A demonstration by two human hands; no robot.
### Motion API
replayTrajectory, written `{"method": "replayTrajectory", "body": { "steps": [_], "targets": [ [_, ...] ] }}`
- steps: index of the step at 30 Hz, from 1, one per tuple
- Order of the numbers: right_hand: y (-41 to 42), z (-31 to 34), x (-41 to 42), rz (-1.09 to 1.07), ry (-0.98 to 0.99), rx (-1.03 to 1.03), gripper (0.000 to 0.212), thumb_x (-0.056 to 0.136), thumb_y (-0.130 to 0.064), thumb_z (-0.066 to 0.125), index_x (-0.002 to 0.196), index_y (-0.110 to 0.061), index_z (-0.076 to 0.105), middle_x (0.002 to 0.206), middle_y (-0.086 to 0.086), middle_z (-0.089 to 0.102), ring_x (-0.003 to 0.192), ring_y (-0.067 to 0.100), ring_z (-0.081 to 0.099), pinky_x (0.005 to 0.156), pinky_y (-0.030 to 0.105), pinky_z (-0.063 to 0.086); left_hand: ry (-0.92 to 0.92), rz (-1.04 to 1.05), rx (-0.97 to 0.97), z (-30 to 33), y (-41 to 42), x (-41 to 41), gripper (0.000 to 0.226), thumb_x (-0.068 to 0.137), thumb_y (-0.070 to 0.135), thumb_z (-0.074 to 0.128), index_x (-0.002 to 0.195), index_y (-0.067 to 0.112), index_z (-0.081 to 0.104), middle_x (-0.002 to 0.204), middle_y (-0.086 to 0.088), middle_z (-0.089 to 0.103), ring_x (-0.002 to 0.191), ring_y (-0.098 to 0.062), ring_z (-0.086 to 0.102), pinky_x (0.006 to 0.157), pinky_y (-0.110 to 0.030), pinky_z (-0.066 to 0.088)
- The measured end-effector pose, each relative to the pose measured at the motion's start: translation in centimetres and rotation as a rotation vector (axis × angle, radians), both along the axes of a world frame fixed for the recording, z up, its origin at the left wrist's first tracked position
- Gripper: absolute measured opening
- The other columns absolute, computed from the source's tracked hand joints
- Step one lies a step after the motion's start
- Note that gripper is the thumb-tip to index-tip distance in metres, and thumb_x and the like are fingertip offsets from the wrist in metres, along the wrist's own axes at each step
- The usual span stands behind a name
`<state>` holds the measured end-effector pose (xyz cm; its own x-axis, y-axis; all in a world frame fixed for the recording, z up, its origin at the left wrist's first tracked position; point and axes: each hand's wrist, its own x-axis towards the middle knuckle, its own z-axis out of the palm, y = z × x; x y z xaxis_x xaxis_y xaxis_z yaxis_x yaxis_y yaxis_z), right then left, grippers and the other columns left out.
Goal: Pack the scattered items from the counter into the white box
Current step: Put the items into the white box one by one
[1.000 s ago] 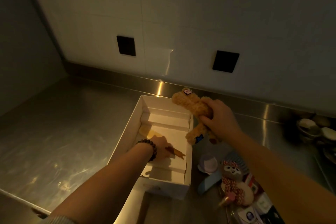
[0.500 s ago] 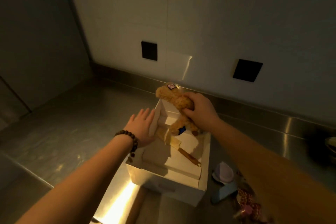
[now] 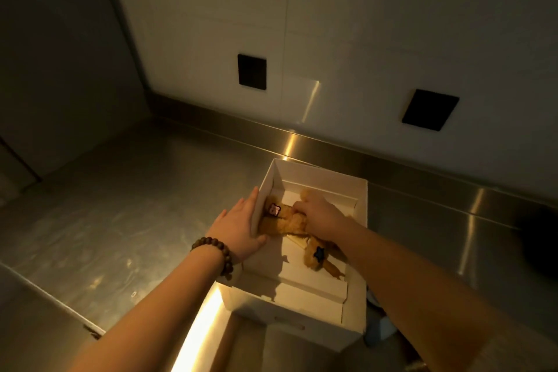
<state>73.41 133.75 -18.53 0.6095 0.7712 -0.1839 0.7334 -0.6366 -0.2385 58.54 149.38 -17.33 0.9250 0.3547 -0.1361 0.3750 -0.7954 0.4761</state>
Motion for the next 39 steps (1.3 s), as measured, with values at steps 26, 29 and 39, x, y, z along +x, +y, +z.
{"method": "replayTrajectory", "body": {
  "steps": [26,29,39],
  "targets": [
    [-1.3,-0.6,0.3,0.19,-0.22,-0.224,0.091,0.069,-0.058,0.069,0.139,-0.019,0.025,0.141,0.009,0.033,0.119,0.028,0.042,0.097,0.041,0.04,-0.016,0.007,-0.105,0.1,-0.3,-0.1,0.101,0.078,0.042,0.065,0.14,0.041,-0.015,0.143,-0.003,0.038,0.107,-0.016,0.055,0.072,-0.02,0.044],
    [-1.1,-0.9,0.3,0.185,-0.239,-0.257,0.094,0.064,-0.067,0.067,0.135,-0.019,0.028,0.138,0.009,0.034,0.117,0.029,0.042,0.096,0.044,0.04,-0.025,0.005,-0.114,0.1,-0.3,-0.1,0.1,0.078,0.041,0.064,0.14,0.042,-0.015,0.141,-0.003,0.04,0.106,-0.016,0.055,0.069,-0.017,0.042],
    [-0.2,-1.1,-0.8,0.189,-0.415,-0.274,0.085,0.072,-0.065,0.058,0.135,-0.013,0.033,0.135,0.012,0.041,0.116,0.03,0.043,0.097,0.048,0.034,-0.005,0.006,-0.126,0.2,-0.3,-0.1,0.102,0.078,0.038,0.066,0.141,0.041,-0.015,0.134,-0.002,0.047,0.09,-0.008,0.053,0.056,-0.012,0.038]
  ]
}}
